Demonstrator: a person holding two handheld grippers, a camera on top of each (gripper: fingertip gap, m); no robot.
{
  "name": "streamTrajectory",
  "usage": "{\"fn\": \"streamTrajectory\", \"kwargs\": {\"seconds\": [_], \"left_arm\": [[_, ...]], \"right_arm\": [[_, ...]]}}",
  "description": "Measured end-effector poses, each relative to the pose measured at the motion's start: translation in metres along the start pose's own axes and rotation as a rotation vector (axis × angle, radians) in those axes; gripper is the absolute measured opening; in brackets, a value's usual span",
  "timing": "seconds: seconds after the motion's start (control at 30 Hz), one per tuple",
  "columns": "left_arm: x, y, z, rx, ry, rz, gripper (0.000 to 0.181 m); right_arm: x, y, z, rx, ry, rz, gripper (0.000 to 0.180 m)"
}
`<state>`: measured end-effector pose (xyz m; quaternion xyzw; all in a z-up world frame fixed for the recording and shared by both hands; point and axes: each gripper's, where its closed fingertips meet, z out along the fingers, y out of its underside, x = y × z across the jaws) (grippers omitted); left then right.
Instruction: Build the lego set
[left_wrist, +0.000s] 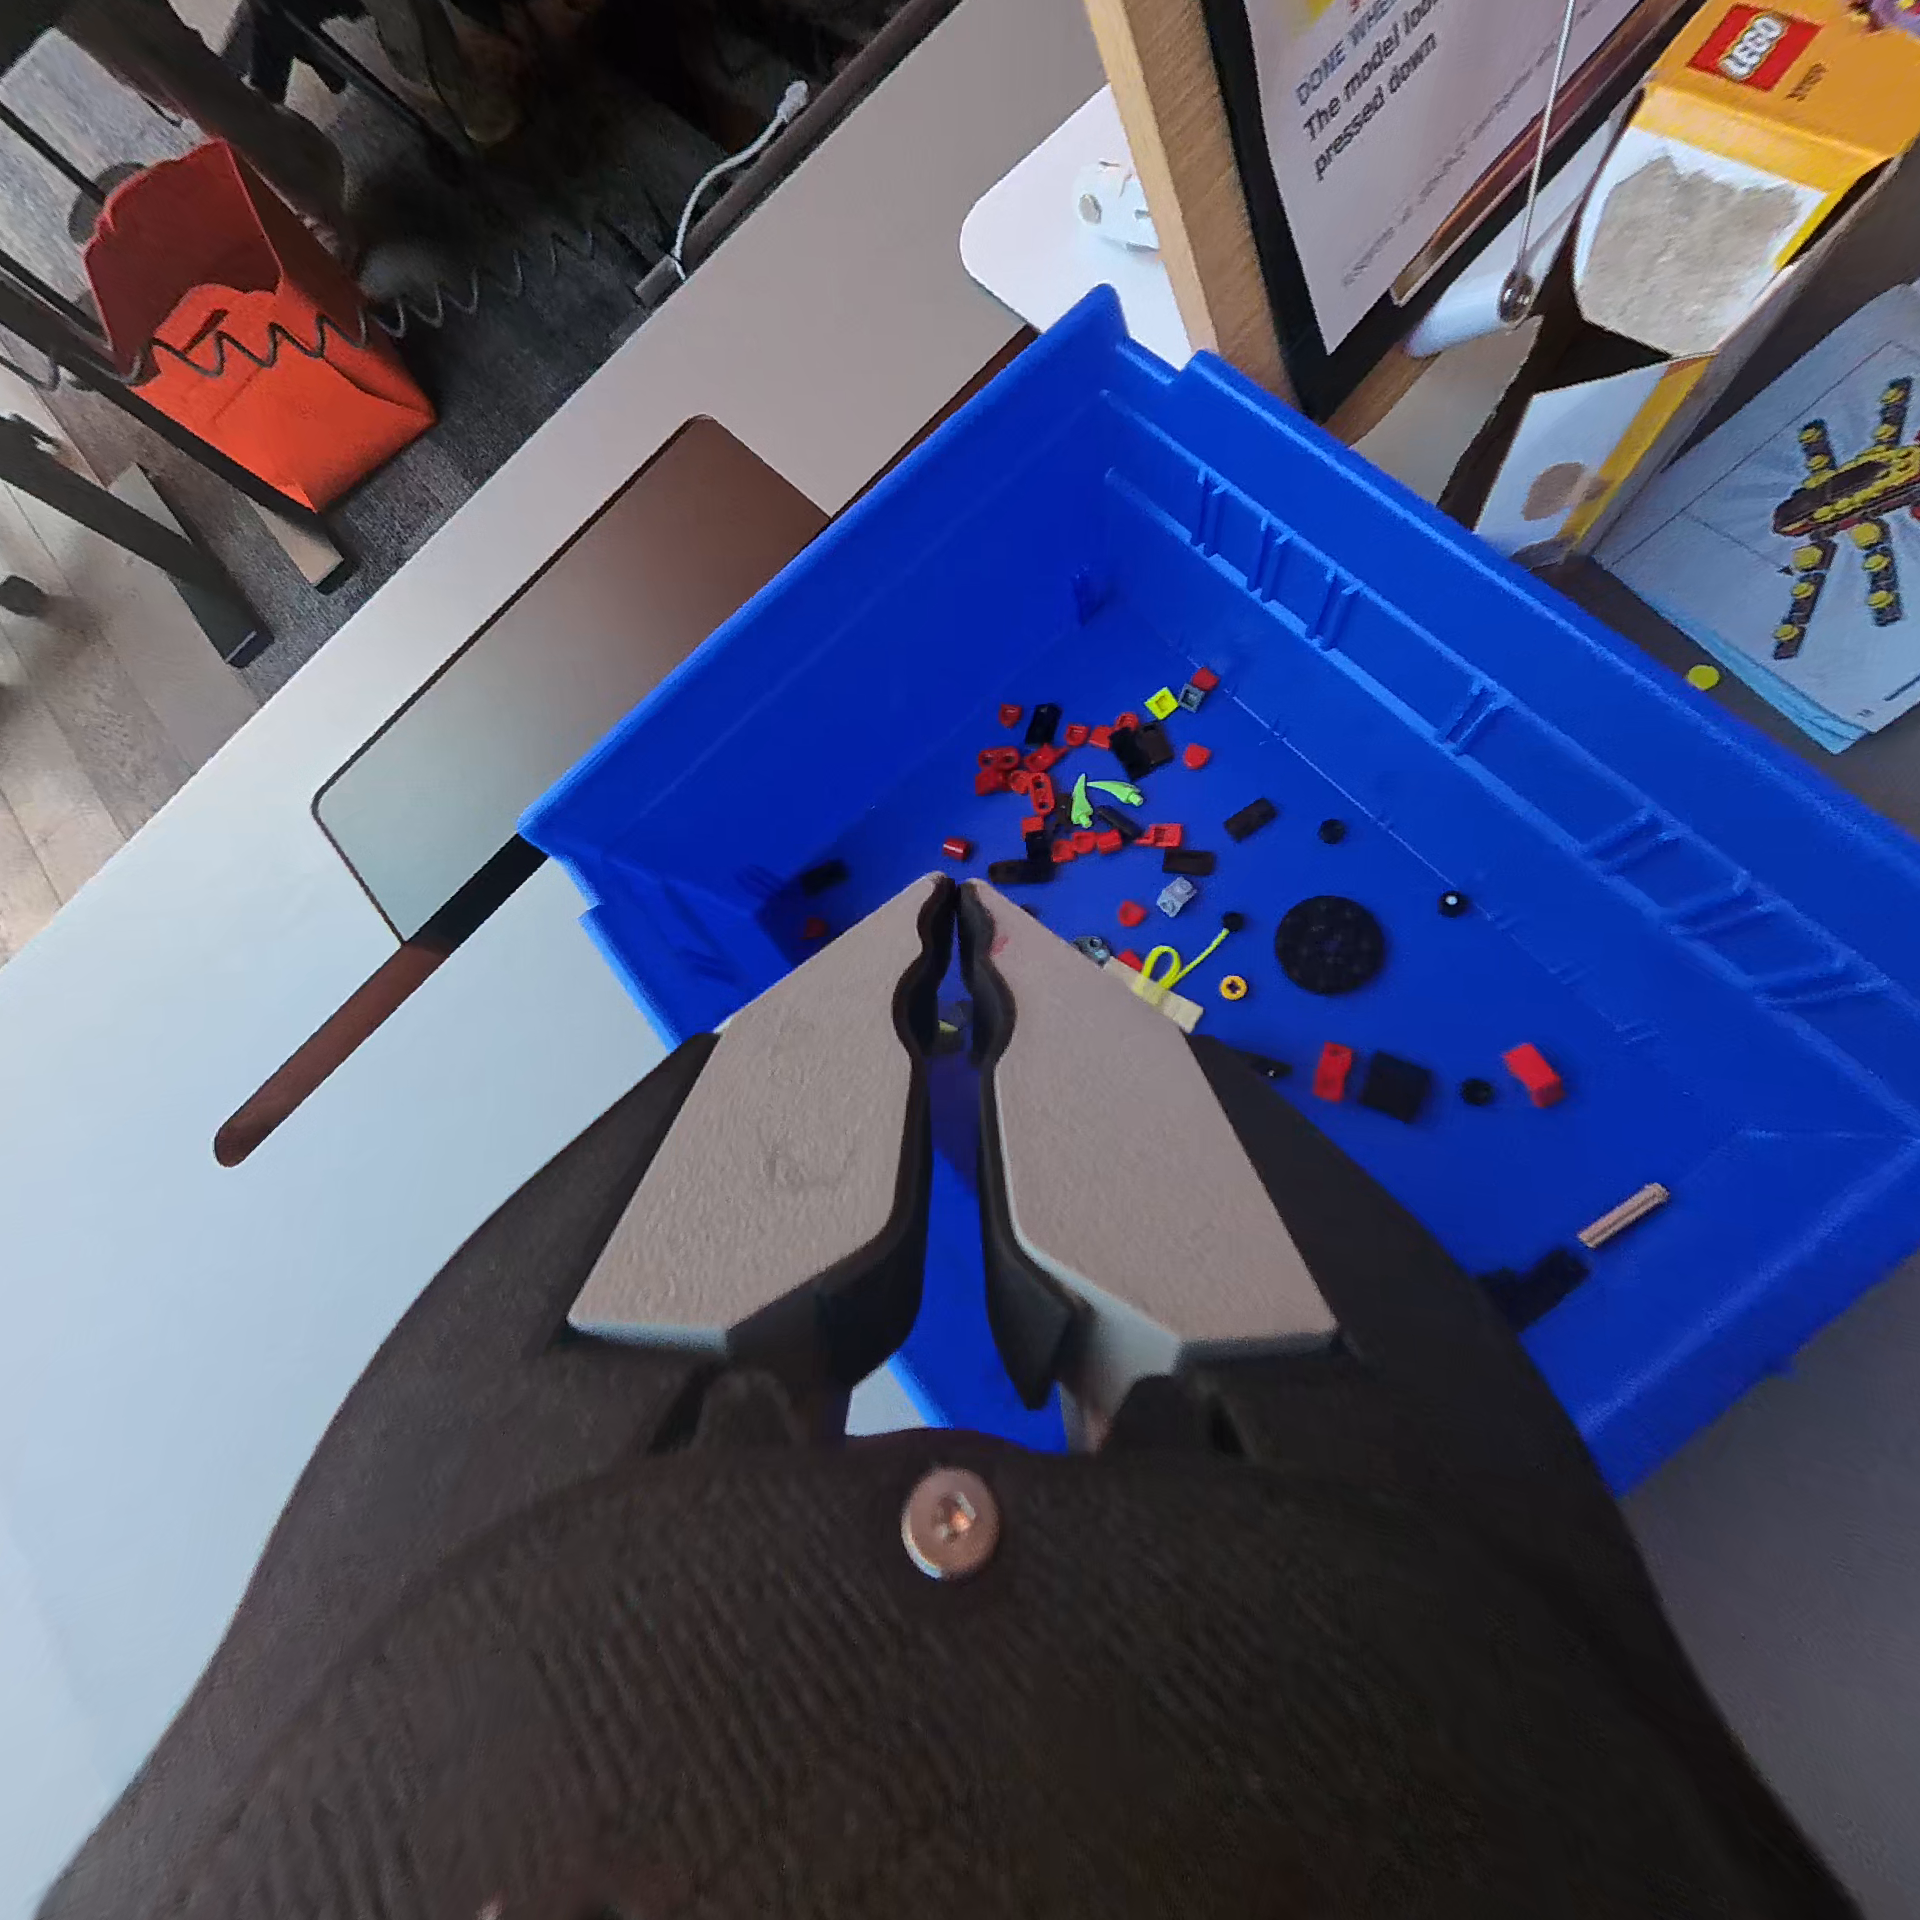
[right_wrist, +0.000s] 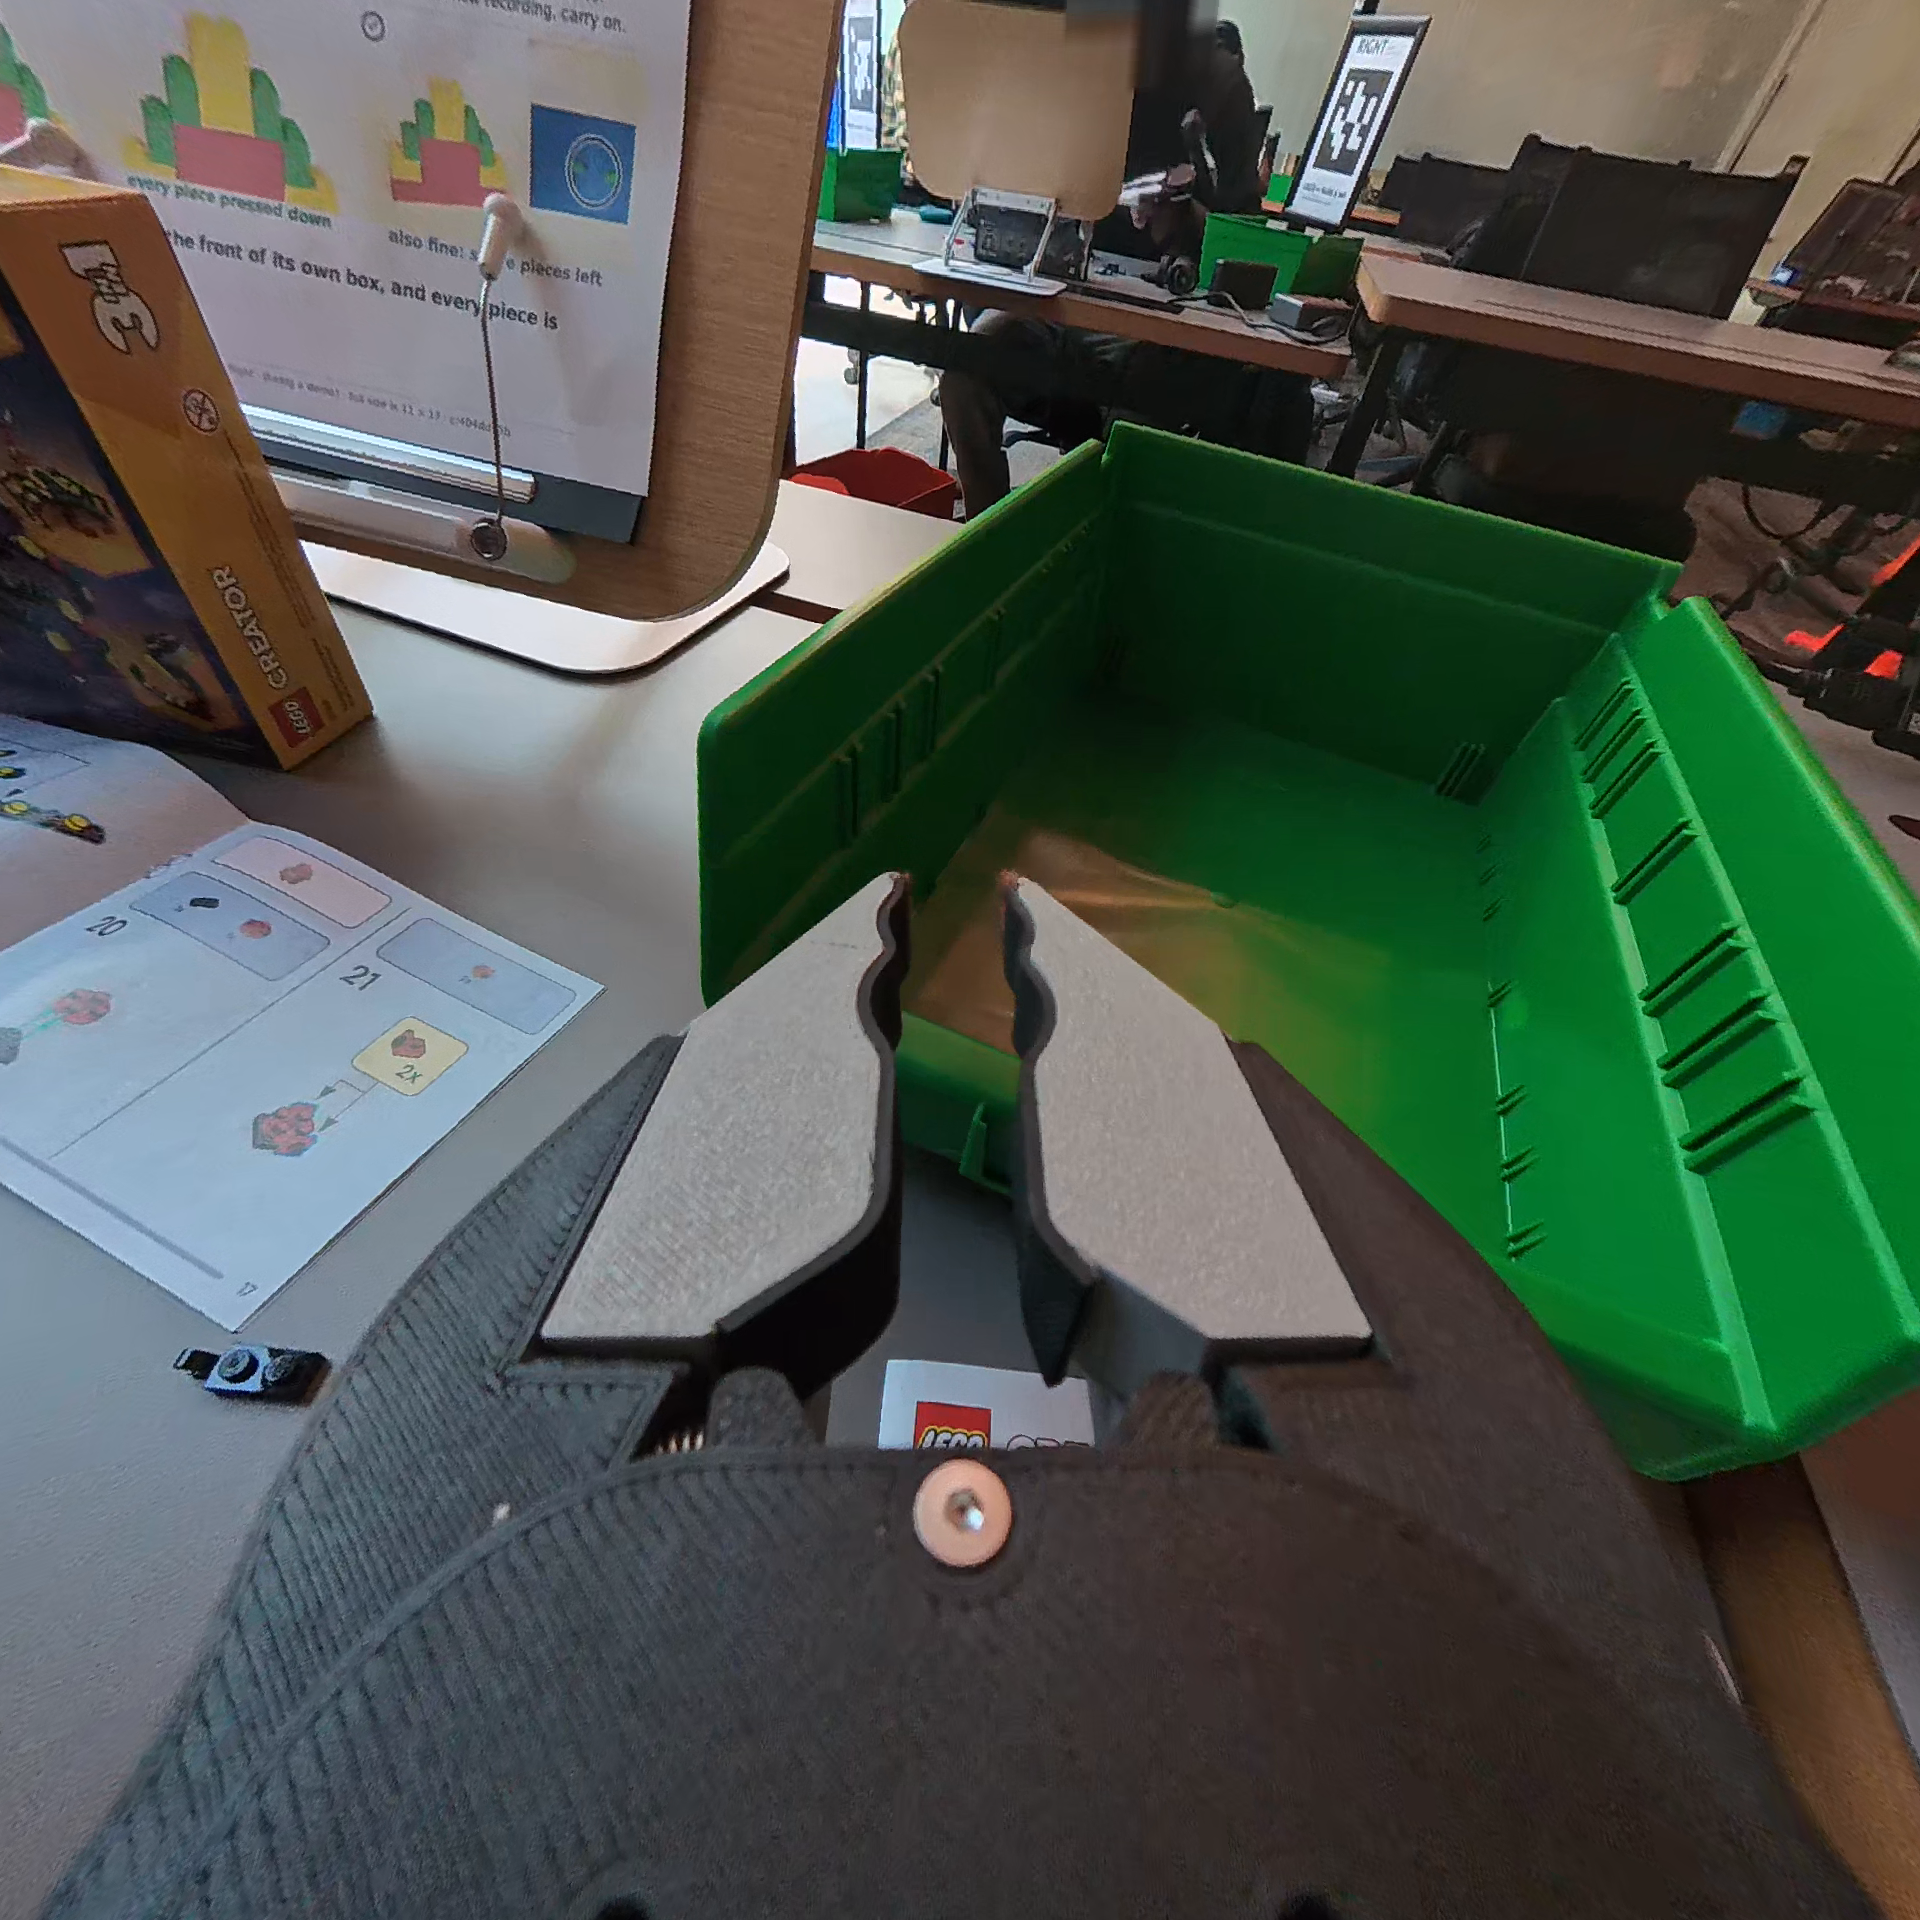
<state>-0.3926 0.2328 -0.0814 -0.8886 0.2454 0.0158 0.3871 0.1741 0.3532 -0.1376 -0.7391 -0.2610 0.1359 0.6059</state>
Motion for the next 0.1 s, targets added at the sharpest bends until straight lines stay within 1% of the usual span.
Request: {"fn": "streamTrajectory", "kwargs": {"seconds": [0.07, 0.1], "left_arm": [[-0.0051, 0.0002, 0.0, 0.015, 0.0, -0.011, 0.002], [-0.0076, 0.0017, 0.0007, 0.017, 0.004, -0.012, 0.009]], "right_arm": [[-0.0003, 0.0, 0.0, 0.002, -0.004, 0.004, 0.014], [-0.0007, 0.0004, 0.0004, 0.0, -0.008, 0.011, 0.015]]}}
